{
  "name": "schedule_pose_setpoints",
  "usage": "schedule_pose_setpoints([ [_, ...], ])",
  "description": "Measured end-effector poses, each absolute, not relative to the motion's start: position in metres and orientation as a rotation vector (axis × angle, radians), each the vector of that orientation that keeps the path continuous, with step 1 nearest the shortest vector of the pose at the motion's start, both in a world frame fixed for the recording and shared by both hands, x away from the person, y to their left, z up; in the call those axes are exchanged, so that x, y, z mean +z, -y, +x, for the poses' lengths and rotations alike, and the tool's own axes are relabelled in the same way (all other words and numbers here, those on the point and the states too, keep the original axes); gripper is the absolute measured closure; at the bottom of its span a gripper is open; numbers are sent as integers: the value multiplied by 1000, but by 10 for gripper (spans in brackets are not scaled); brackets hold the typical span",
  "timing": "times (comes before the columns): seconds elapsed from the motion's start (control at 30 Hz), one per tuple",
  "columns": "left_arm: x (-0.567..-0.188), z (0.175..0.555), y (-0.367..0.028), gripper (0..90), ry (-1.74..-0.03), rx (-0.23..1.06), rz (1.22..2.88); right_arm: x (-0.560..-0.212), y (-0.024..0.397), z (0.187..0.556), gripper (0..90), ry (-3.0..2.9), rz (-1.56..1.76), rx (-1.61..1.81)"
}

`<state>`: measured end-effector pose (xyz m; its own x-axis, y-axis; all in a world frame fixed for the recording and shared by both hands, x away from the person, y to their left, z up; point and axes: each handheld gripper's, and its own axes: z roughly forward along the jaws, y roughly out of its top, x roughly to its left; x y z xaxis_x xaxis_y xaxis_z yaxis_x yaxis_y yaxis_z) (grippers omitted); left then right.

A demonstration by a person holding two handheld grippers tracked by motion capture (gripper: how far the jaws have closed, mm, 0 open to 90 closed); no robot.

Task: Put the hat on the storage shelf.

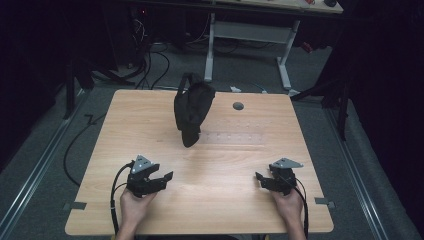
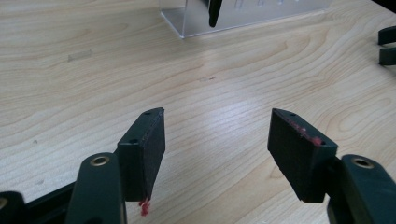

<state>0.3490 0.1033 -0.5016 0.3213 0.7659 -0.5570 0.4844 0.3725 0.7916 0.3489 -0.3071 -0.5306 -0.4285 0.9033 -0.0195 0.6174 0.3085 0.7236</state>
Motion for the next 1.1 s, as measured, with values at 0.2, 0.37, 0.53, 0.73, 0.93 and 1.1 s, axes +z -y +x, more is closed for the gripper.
schedule_pose_setpoints([
  [0.2,-511,350,-106,369,-1355,270,1255,-531,307,349,336,-2157,1352,908],
  [0.37,-518,350,-106,369,-1366,294,1266,-531,307,349,336,-2156,1353,908],
  [0.53,-526,352,-106,367,-1377,354,1283,-531,307,349,336,-2157,1354,909],
  [0.73,-536,354,-104,363,-1380,422,1321,-531,307,349,336,-2156,1354,909],
  [0.93,-546,352,-101,360,-1374,459,1360,-531,307,349,336,-2156,1355,909],
  [1.1,-546,351,-100,354,-1374,468,1364,-531,307,349,336,-2157,1350,908],
])
